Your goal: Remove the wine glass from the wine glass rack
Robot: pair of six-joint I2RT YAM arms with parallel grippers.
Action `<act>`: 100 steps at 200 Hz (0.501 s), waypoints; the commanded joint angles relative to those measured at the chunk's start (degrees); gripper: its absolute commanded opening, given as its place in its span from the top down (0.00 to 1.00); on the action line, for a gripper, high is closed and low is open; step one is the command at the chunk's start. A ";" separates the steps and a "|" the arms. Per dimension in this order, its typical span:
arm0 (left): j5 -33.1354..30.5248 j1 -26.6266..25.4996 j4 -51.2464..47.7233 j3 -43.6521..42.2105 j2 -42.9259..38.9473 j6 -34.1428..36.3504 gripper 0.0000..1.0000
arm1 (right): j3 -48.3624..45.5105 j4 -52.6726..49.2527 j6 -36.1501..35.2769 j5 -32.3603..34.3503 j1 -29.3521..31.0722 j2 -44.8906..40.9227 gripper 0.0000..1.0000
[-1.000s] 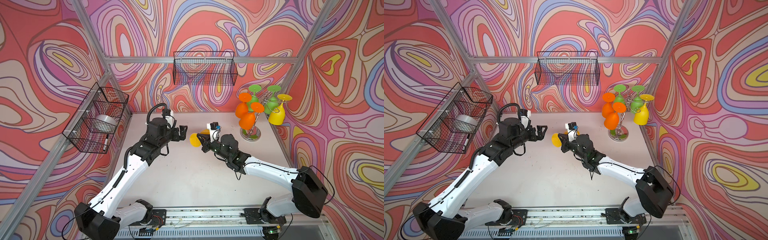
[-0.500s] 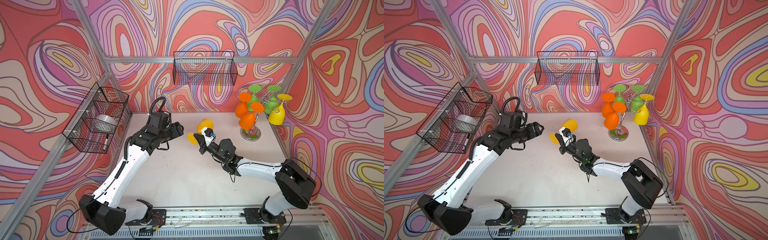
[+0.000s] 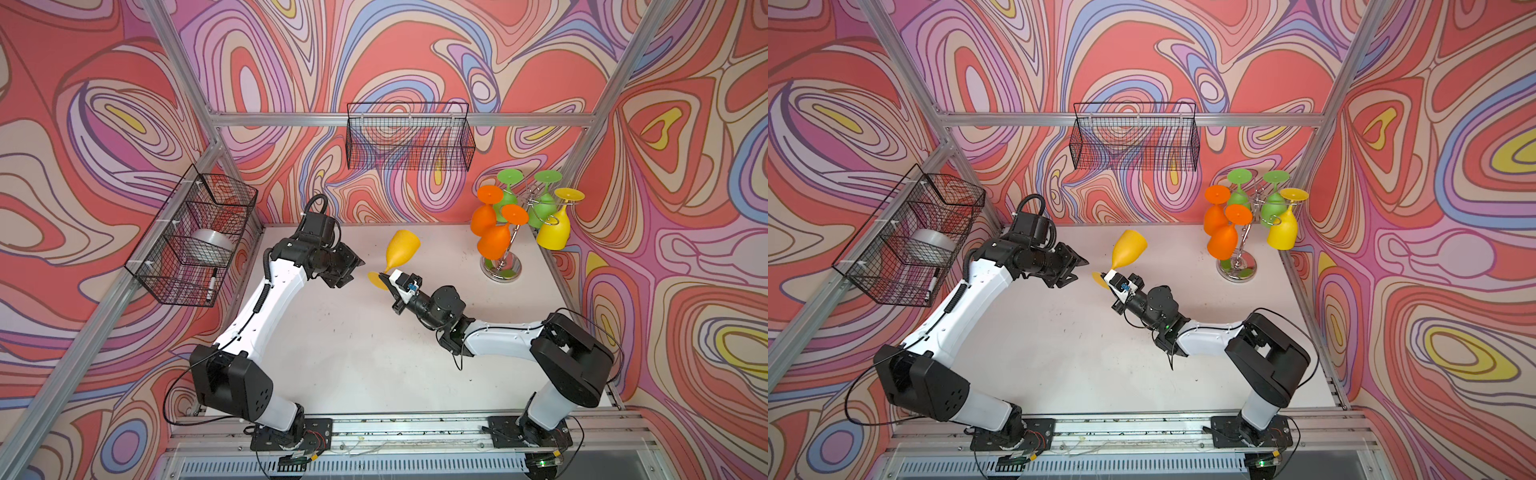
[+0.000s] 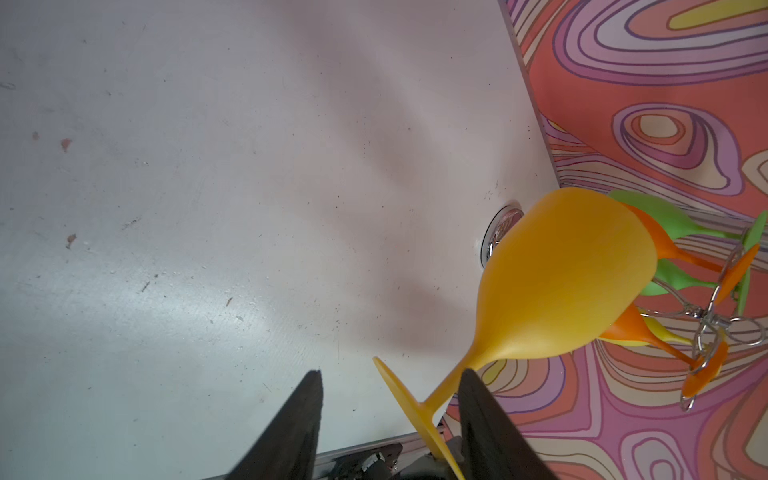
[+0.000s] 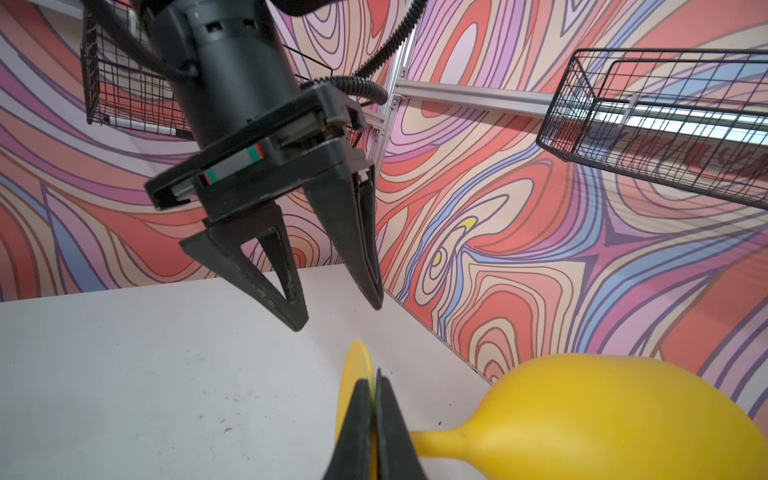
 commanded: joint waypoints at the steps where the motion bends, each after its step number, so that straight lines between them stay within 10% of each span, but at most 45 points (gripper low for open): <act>1: 3.91 0.81 -1.23 -0.04 -0.83 -5.78 0.48 | 0.29 2.74 -3.60 -1.19 0.52 0.99 1.00; 100: 8.04 2.19 -0.56 -2.62 -1.27 -13.39 0.48 | 3.87 1.44 -14.72 -1.30 1.56 4.30 1.00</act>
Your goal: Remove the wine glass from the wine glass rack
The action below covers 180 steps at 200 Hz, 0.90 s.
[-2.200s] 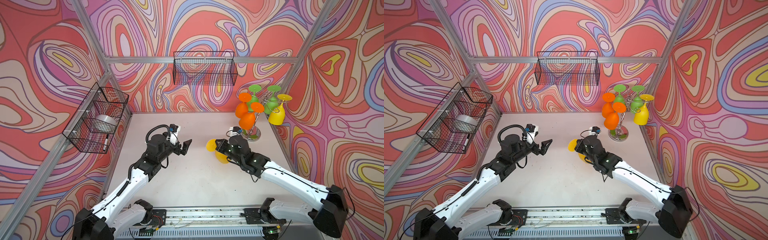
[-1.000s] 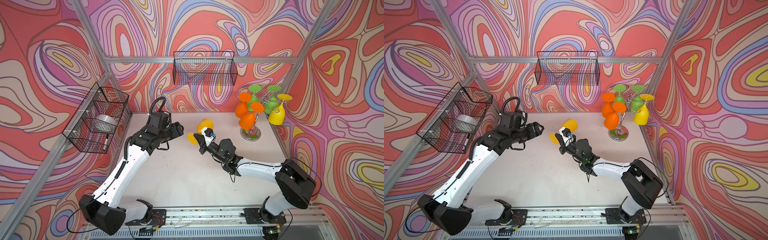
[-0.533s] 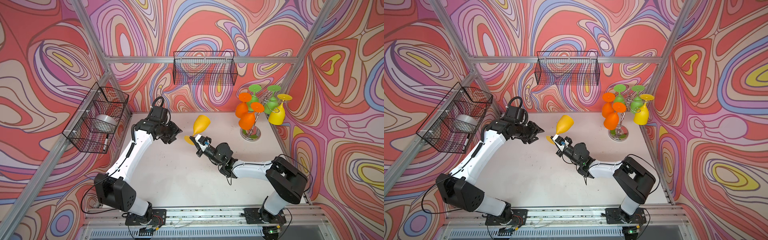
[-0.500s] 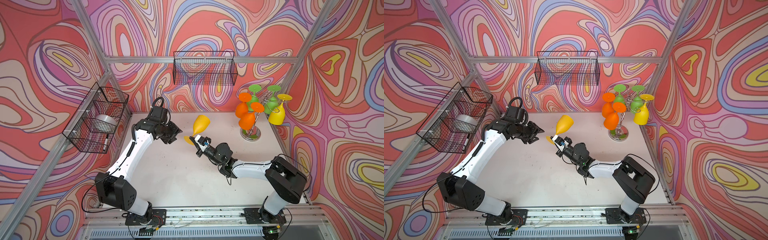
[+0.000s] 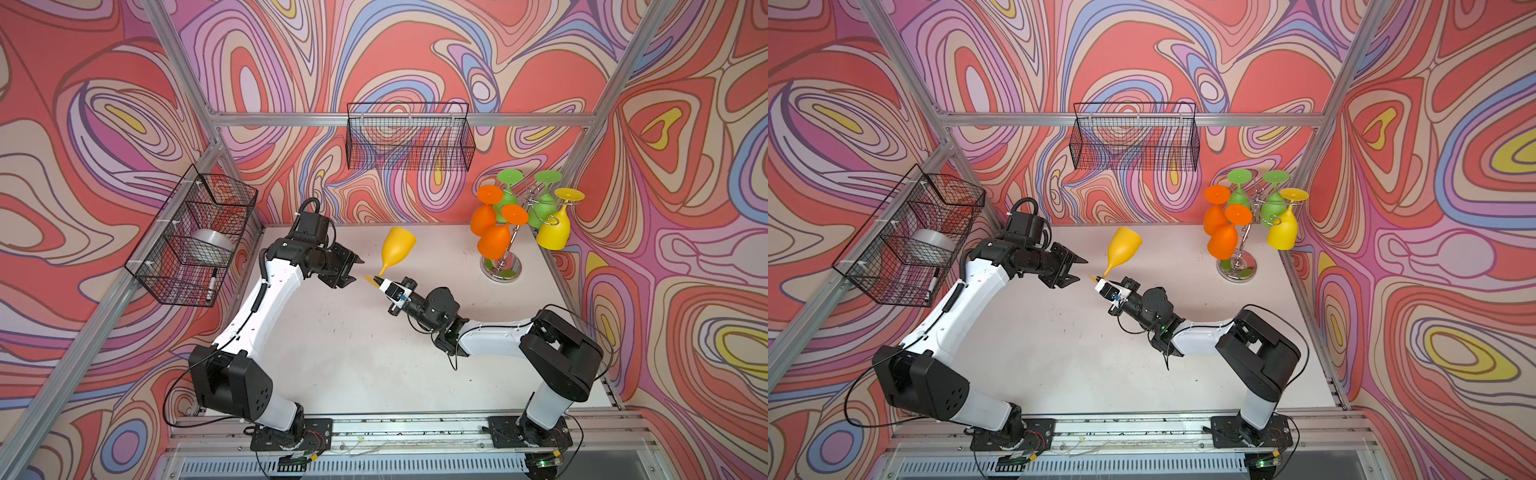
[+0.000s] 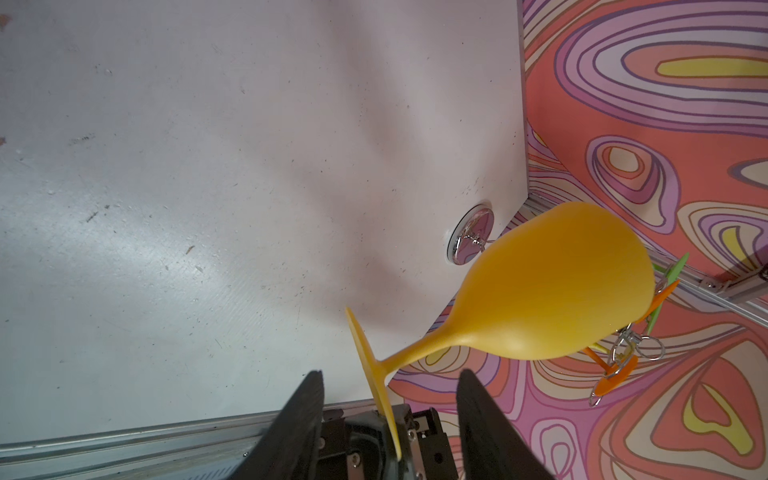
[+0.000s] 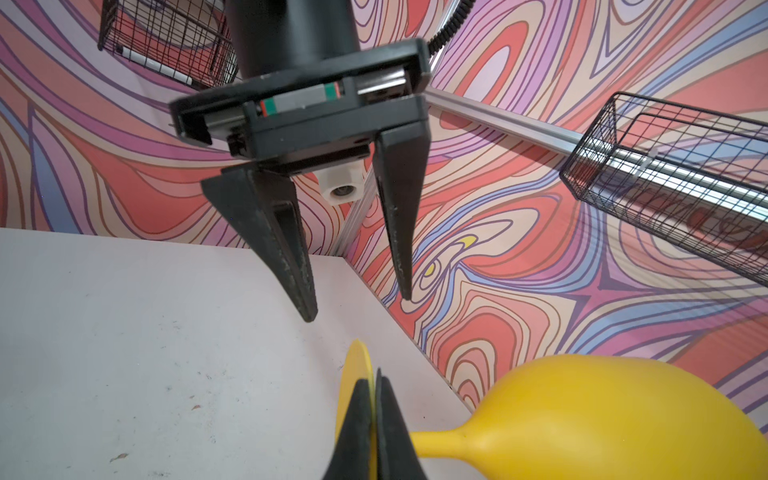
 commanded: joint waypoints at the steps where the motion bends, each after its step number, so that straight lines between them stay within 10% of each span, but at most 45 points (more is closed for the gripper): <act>1: 2.14 0.25 -0.55 -1.97 -1.05 -3.70 0.48 | 2.28 0.32 -3.64 -0.81 0.57 1.02 1.00; 180: 4.63 0.23 4.82 -7.07 -1.59 -10.65 0.66 | 4.94 2.68 -11.37 -0.12 2.38 6.31 1.00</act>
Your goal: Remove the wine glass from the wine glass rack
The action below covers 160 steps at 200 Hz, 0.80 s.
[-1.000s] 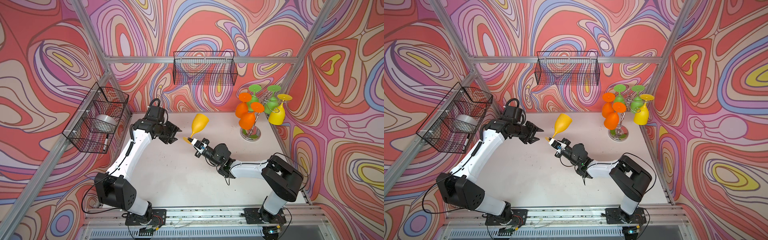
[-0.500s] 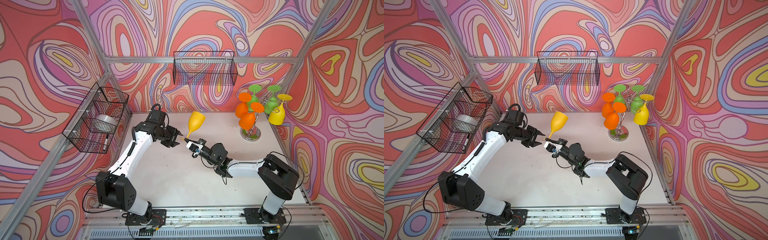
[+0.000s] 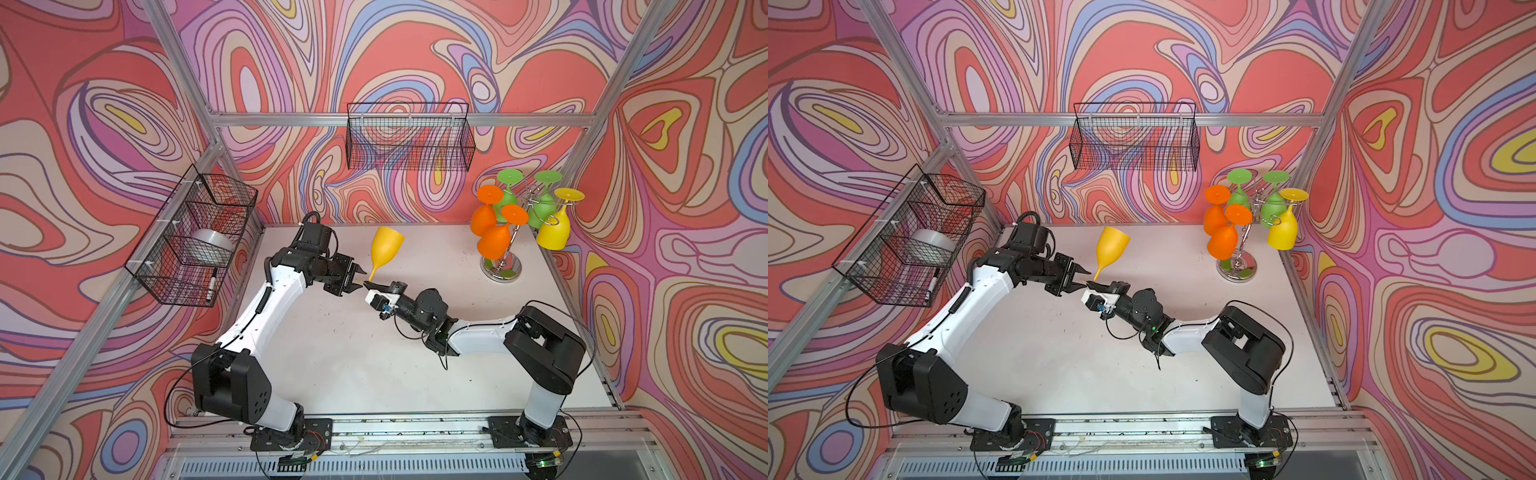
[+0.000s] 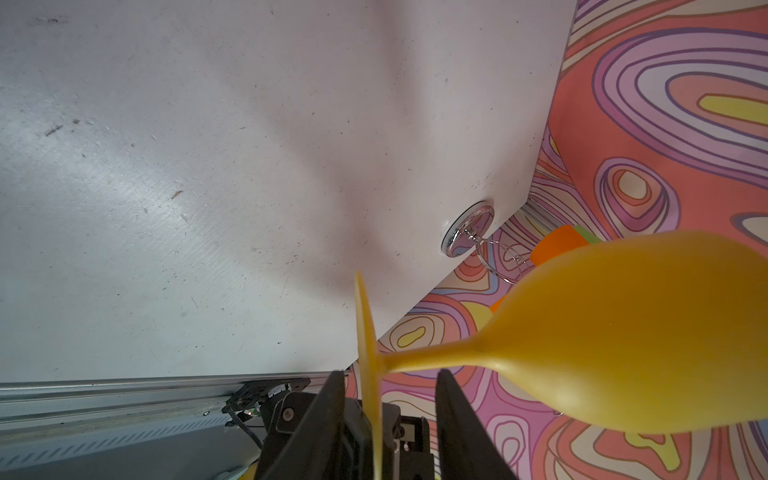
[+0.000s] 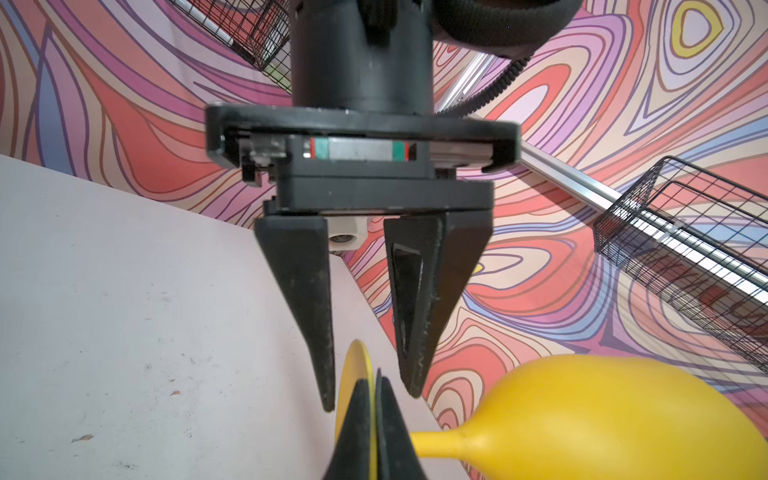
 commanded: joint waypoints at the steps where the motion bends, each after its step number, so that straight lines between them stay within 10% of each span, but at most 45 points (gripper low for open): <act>1: 0.22 0.23 0.27 -0.11 -0.59 -0.98 0.67 | 1.51 1.86 -0.84 0.29 0.41 1.37 1.00; 133: -2.16 0.65 -0.77 -2.41 -1.81 -0.20 1.00 | 1.36 2.59 1.34 1.23 0.43 0.35 1.00; 160: -2.88 1.44 -0.19 -3.18 -2.81 0.01 1.00 | 0.50 1.92 3.00 1.26 0.52 -1.45 0.75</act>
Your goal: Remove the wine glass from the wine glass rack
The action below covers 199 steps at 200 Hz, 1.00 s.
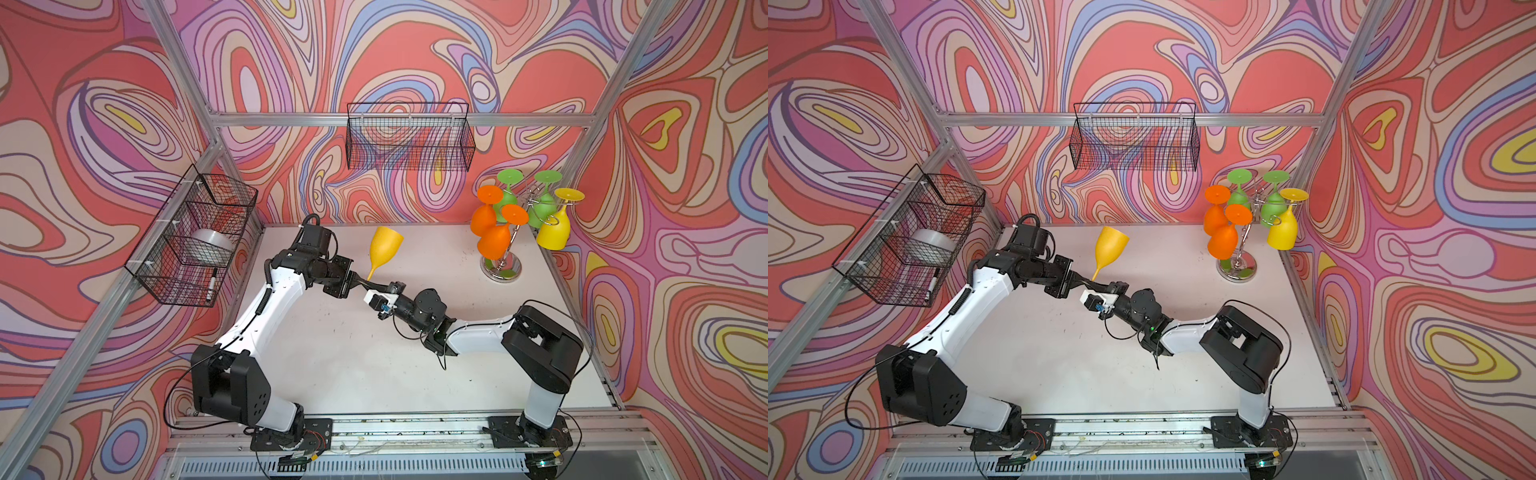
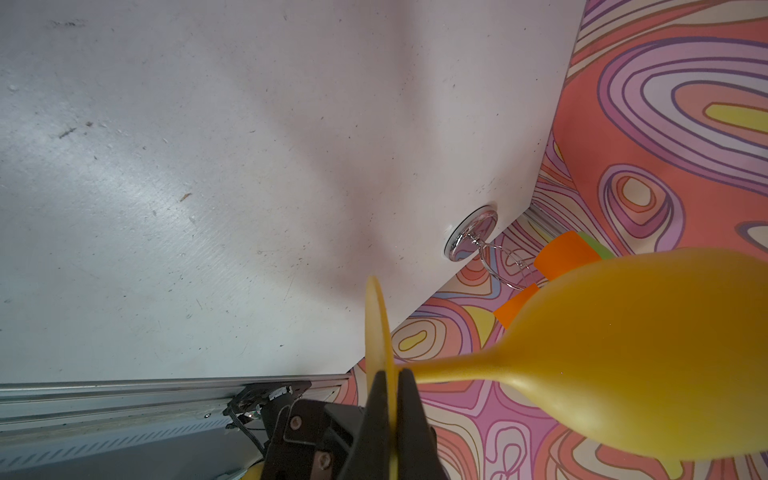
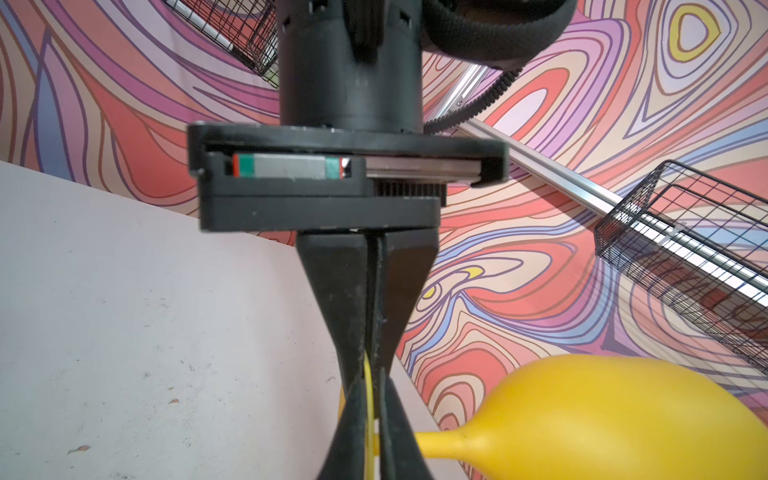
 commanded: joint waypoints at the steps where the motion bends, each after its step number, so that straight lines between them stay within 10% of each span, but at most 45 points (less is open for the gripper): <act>1: -2.06 1.19 -0.57 -1.44 -2.03 0.24 1.00 | 0.04 1.15 2.34 0.97 0.22 -2.02 0.74; 43: -1.50 3.45 8.00 -8.07 -5.00 -1.28 1.00 | -1.51 -4.46 8.99 1.55 0.68 -7.54 0.52; 199: 2.26 5.65 49.21 -26.25 -3.37 3.74 1.00 | 6.75 -49.46 39.11 15.23 1.87 -23.13 0.46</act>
